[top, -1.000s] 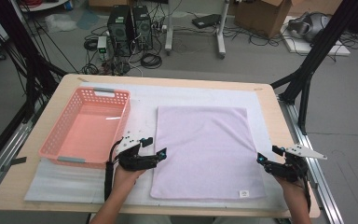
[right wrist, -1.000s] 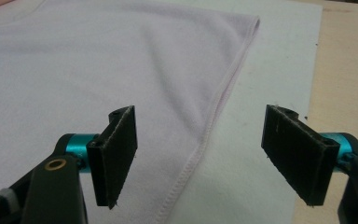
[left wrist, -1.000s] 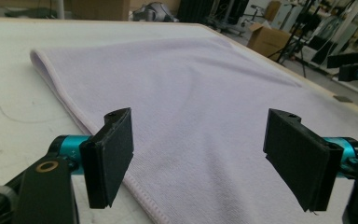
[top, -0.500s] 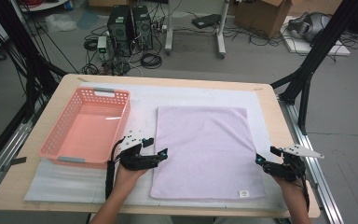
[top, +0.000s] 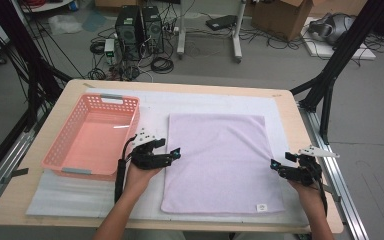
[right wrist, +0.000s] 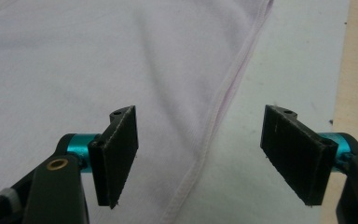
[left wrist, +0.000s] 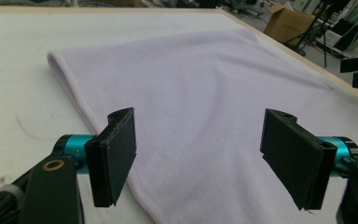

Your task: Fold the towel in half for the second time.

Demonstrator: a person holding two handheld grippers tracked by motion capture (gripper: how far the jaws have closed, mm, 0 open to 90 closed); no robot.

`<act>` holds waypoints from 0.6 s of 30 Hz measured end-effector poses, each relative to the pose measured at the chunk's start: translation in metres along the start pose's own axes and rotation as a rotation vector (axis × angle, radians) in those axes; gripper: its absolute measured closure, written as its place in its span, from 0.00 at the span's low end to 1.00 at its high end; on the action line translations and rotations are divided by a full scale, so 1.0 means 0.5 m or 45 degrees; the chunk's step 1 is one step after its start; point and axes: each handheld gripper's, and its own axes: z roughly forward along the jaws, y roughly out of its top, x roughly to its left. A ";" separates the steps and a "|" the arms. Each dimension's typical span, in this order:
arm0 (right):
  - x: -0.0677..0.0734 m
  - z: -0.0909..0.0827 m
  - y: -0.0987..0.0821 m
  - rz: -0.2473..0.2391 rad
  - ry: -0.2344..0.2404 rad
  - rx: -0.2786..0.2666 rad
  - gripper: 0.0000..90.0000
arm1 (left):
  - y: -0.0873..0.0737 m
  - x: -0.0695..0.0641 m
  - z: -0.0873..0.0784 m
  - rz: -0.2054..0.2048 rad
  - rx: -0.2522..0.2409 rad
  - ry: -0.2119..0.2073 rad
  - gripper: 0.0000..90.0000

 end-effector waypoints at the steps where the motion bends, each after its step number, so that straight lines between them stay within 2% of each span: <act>1: -0.003 0.005 0.005 0.010 0.000 0.008 0.31 | 0.005 0.004 0.009 -0.005 0.014 0.009 0.31; 5: -0.022 0.029 0.029 0.022 -0.018 0.055 0.36 | 0.022 0.018 0.046 -0.014 0.064 0.036 0.31; 7: -0.033 0.041 0.040 0.042 -0.009 0.060 0.39 | 0.031 0.022 0.062 0.016 0.083 0.063 0.33; 8: -0.038 0.048 0.045 0.049 -0.016 0.073 0.39 | 0.032 0.027 0.067 0.007 0.064 0.068 0.33; 13: -0.057 0.090 0.074 0.063 -0.018 0.119 0.45 | 0.034 0.061 0.100 -0.027 0.140 0.143 0.35; 14: -0.061 0.100 0.079 0.066 -0.020 0.126 0.45 | 0.033 0.067 0.106 -0.017 0.149 0.162 0.35; 16: -0.064 0.118 0.089 0.083 -0.029 0.143 0.46 | 0.032 0.080 0.117 -0.056 0.179 0.191 0.36; 18: -0.064 0.134 0.098 0.086 -0.042 0.142 0.48 | 0.031 0.090 0.125 -0.058 0.194 0.237 0.36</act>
